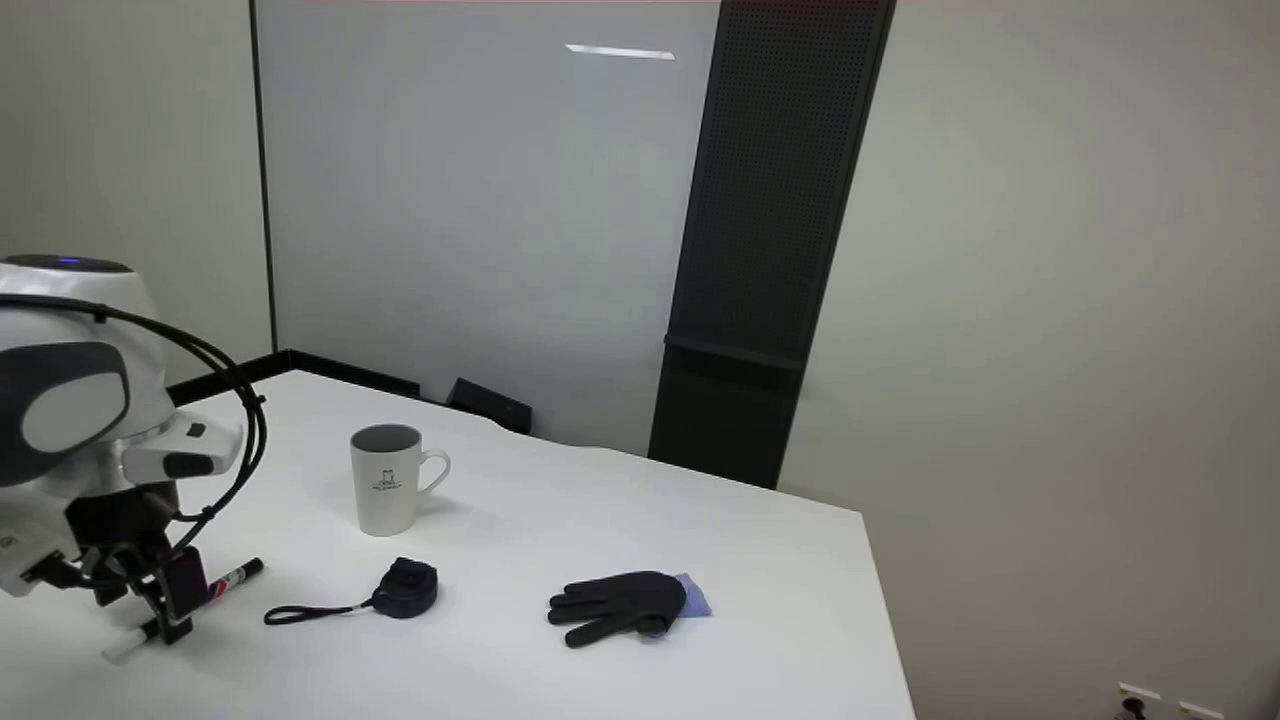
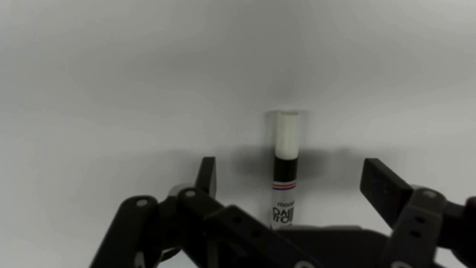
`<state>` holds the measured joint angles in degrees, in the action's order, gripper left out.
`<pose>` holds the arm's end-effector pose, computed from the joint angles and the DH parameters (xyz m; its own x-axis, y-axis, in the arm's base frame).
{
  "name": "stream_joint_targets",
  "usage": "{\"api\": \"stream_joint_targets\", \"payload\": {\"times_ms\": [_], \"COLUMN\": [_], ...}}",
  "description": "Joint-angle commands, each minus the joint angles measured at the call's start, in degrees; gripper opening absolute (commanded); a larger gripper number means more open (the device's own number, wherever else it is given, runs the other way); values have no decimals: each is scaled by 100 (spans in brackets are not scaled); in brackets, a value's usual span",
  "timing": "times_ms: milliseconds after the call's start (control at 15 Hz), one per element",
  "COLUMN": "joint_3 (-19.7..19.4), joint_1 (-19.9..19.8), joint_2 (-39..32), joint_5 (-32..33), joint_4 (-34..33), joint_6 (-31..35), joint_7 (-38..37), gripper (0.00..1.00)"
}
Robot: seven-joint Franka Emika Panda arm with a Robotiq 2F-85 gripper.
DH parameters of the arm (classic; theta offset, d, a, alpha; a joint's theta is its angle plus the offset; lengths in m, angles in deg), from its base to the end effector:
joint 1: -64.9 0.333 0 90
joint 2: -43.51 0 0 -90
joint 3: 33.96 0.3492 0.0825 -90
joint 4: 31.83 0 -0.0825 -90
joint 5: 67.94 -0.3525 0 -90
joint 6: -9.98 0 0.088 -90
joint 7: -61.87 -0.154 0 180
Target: Put the marker inside the mug cup then put it back on the table
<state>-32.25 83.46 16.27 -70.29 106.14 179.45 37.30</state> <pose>0.4715 0.1726 0.1390 0.9911 -0.1199 0.0570 -0.1170 -0.9917 -0.0526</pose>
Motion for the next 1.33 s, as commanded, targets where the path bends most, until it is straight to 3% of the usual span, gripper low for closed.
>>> {"api": "stream_joint_targets", "payload": {"times_ms": [0, 67, 133, 267, 933, 1267], "joint_3": [-89, -122, -151, -244, -616, -891], "joint_1": [128, 166, 203, 302, 571, 520], "joint_2": [-155, -181, -211, -256, -307, -212], "joint_5": [-107, -93, -79, -54, 4, 165], "joint_4": [-57, -72, -90, -106, -251, -522], "joint_6": [65, 40, 18, -1, -355, -1171], "joint_7": [33, 17, 10, -21, -156, -275], "gripper": [100, 100, 75, 68, 8, 8]}}
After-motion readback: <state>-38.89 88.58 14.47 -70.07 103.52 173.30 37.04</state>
